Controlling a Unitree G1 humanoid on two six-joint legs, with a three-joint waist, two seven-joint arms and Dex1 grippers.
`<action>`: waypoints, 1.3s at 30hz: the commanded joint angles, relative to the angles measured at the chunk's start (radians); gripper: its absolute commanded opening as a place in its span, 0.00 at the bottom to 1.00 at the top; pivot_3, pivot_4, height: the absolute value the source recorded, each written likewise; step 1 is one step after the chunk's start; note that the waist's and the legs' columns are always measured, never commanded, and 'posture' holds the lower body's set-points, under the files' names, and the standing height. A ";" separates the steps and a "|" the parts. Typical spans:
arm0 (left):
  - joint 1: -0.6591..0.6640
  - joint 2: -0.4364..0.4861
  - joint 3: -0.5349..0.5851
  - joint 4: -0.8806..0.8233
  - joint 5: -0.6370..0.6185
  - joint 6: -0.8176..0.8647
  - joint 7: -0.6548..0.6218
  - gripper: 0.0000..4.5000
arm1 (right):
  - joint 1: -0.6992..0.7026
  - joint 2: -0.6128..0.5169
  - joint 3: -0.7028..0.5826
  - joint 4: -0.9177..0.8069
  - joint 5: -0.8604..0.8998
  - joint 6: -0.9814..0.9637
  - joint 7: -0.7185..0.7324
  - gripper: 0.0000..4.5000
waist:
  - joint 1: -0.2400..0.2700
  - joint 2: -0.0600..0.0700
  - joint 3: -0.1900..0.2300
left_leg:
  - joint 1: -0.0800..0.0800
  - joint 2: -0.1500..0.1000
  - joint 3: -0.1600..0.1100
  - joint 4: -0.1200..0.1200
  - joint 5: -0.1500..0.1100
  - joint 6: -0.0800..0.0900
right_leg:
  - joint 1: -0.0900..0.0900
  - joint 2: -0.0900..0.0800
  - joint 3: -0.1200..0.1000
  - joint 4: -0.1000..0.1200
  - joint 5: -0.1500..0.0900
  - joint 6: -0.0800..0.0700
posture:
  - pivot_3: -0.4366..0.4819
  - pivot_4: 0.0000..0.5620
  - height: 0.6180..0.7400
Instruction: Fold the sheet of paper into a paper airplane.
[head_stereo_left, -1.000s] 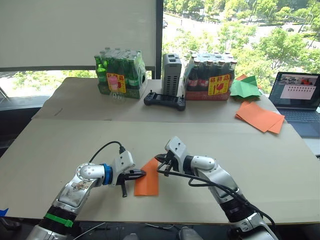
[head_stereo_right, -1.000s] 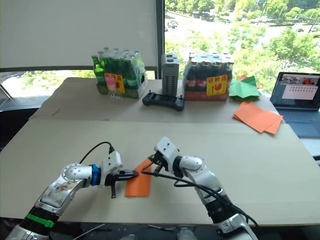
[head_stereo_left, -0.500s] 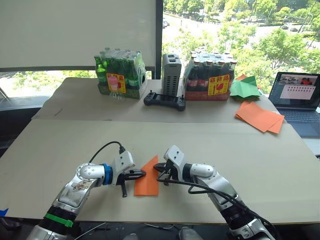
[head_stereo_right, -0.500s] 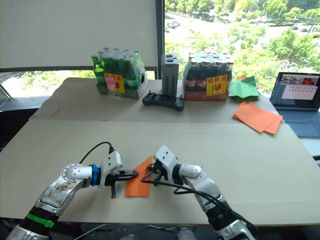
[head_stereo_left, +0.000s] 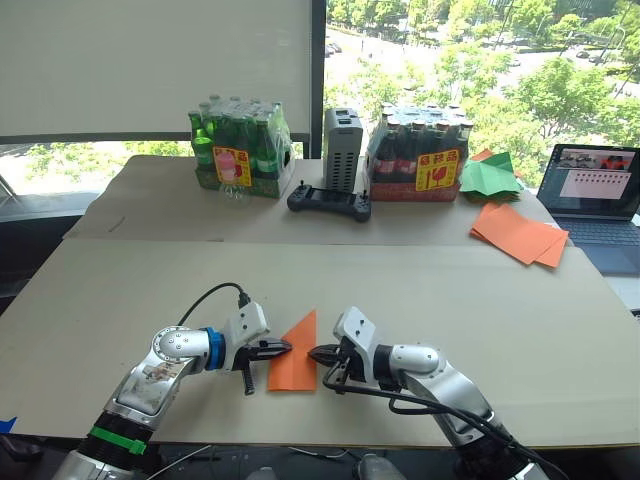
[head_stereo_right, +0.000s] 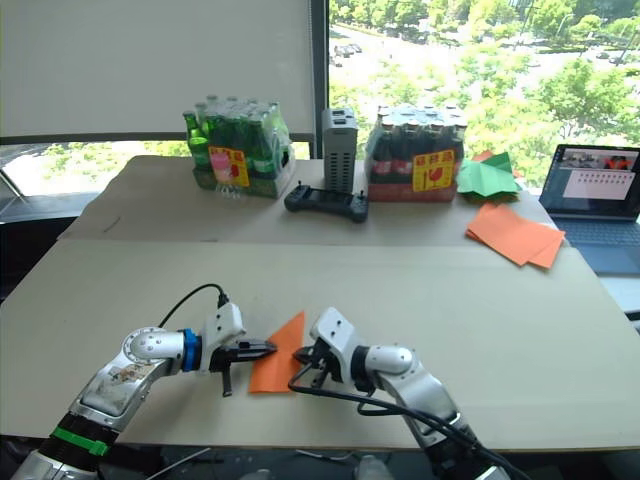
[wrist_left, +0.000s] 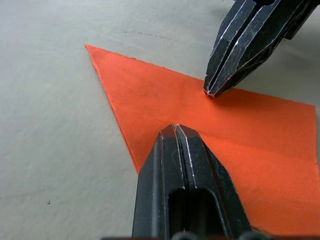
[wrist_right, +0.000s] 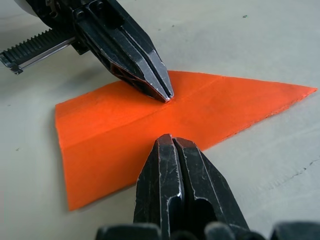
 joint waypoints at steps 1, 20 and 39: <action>0.015 0.011 -0.023 0.029 0.032 0.015 0.001 0.01 | 0.036 -0.025 0.046 -0.005 0.001 0.048 0.018 0.00 | 0.000 0.000 0.000 | 0.000 0.000 0.000 0.000 0.000 0.000 | 0.000 0.000 0.000 0.000 0.000 0.000 | 0.48 0.27 0.94; 0.020 0.016 -0.024 0.029 0.035 0.013 -0.004 0.01 | 0.060 -0.127 0.120 -0.117 0.041 0.109 0.092 0.00 | 0.000 0.000 0.000 | 0.000 0.000 0.000 0.000 0.000 0.000 | 0.000 0.000 0.000 0.000 -0.002 0.004 | 0.48 0.27 0.94; -0.003 0.057 0.107 -0.072 -0.094 0.117 -0.032 0.01 | 0.058 -0.147 -0.104 -0.293 0.212 0.114 0.078 0.00 | -0.001 -0.001 0.002 | -0.002 0.001 0.000 0.000 0.000 0.000 | -0.002 0.001 0.000 0.000 -0.003 0.005 | 0.48 0.27 0.94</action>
